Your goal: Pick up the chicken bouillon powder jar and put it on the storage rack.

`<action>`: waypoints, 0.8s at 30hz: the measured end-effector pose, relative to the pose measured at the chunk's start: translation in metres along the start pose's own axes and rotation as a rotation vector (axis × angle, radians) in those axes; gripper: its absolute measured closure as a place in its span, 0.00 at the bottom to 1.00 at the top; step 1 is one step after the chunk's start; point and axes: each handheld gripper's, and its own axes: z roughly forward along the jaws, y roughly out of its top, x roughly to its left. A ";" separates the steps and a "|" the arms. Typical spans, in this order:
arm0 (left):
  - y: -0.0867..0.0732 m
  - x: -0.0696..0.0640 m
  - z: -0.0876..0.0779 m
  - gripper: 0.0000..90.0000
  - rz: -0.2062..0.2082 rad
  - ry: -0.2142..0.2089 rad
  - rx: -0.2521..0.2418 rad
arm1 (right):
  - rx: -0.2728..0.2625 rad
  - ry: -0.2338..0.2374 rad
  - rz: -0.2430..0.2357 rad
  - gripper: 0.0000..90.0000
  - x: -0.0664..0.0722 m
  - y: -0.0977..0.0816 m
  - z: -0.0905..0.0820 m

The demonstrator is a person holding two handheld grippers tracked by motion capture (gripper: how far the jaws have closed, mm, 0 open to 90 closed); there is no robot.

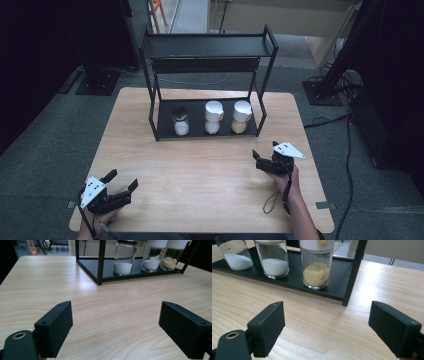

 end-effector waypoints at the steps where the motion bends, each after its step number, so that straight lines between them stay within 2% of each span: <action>1: 0.000 0.000 0.000 0.14 0.000 0.000 0.000 | 0.000 -0.001 0.001 0.15 -0.001 -0.001 -0.001; 15: 0.000 -0.001 0.000 0.14 0.001 0.003 -0.001 | 0.000 -0.024 0.030 0.15 -0.016 -0.019 -0.024; 24: 0.000 -0.001 0.000 0.14 0.002 0.004 0.001 | -0.003 -0.023 0.022 0.15 -0.022 -0.025 -0.038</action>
